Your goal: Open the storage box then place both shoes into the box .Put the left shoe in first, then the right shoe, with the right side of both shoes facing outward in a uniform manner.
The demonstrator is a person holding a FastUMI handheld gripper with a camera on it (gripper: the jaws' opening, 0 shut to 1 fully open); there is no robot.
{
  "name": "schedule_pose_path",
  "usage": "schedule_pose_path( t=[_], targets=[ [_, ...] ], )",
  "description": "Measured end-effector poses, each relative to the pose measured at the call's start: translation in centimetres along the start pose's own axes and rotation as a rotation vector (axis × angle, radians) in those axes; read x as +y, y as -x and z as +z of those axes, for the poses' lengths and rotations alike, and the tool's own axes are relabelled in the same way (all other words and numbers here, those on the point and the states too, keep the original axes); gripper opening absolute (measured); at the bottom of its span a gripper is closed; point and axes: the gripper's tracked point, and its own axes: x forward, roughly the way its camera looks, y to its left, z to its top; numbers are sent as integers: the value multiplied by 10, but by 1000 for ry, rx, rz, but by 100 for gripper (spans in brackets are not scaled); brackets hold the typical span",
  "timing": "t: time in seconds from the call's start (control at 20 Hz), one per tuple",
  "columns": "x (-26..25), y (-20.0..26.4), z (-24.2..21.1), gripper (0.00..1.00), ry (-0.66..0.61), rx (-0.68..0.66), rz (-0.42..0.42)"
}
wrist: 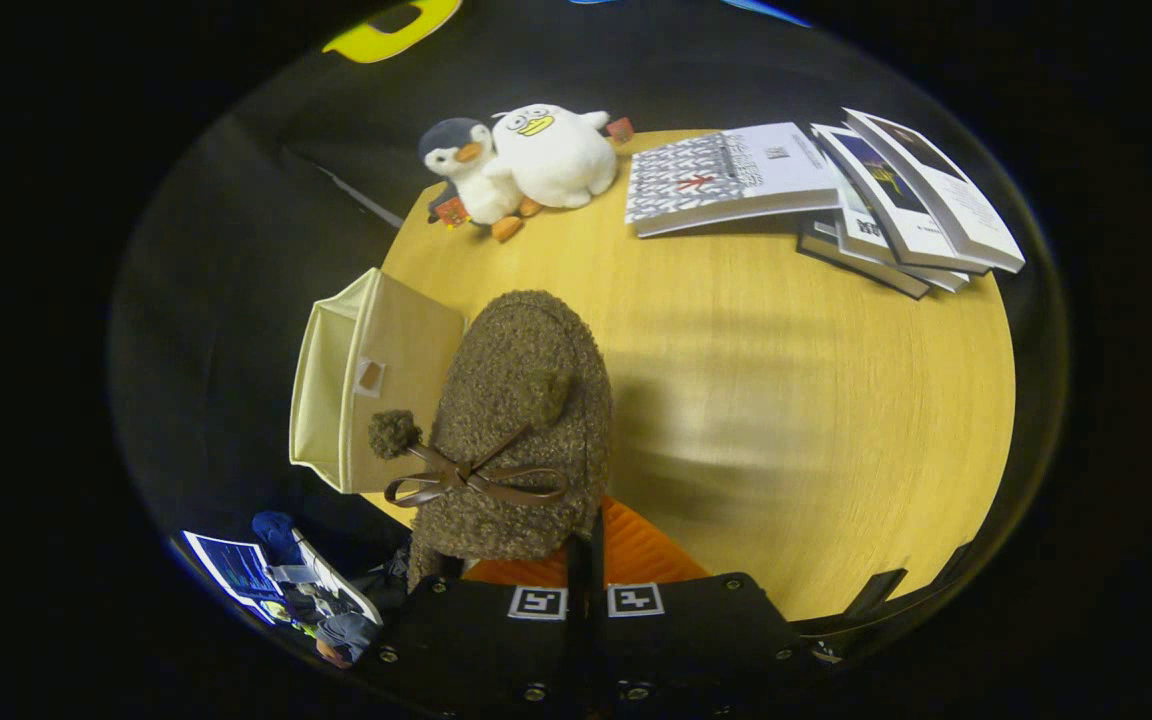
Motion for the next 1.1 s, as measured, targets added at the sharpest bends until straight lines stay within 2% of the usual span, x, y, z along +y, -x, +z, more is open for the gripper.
schedule_pose_path(
  t=[0.45,0.65,1.1],
  targets=[
    [110,1,30,1,218,0,39],
    [162,-4,43,1,254,5,90],
    [249,-51,84,1,352,12,87]
  ],
)
